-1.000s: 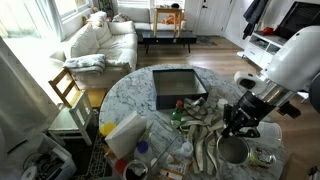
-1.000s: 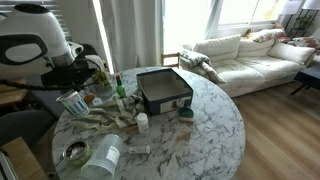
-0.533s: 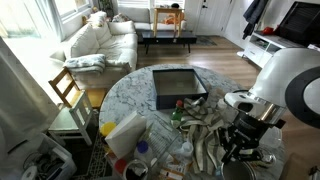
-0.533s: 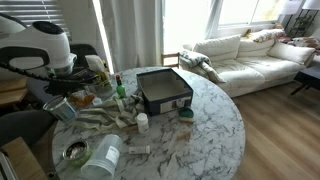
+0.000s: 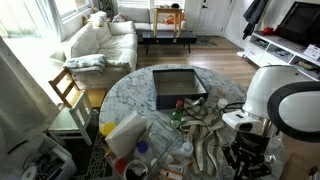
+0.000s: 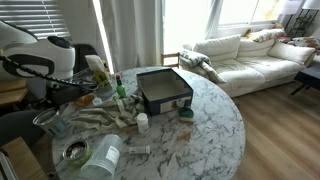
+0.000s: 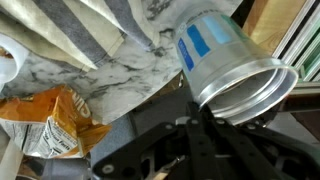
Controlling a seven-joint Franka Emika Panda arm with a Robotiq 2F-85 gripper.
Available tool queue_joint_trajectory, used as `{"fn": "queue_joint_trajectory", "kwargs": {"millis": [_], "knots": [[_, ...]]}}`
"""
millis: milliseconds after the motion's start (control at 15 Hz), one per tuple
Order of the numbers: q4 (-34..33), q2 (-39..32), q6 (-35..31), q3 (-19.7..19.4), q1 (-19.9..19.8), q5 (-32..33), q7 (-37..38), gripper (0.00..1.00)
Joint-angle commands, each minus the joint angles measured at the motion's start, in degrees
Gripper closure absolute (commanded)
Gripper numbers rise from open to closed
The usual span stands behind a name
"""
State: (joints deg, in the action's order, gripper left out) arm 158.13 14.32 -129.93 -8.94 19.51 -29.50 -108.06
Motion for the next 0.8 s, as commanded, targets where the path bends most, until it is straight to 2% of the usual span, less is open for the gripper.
{"fn": "queue_joint_trajectory", "kwargs": {"millis": [0, 67, 133, 200, 333, 533, 667, 733], "knots": [[-0.2, -2.2, -1.7, 3.6, -4.4, 1.4, -3.2, 0.99], [-0.4, -2.3, -2.1, 4.1, -5.1, 1.3, -3.8, 0.99], [-0.5, -2.3, -3.3, 4.7, -5.8, 1.5, -3.9, 0.7], [-0.6, -2.0, -3.5, 4.8, -6.4, 1.0, -4.3, 0.68], [-0.7, -1.2, -5.1, 5.0, -7.6, 1.3, -4.8, 0.56], [-1.0, -0.7, -6.9, 4.8, -8.8, 1.5, -6.0, 0.33], [1.0, 1.1, -8.1, 4.9, -9.3, 1.3, -6.7, 0.18], [-0.6, -0.2, -7.8, 4.7, -9.5, 1.4, -7.0, 0.09]]}}
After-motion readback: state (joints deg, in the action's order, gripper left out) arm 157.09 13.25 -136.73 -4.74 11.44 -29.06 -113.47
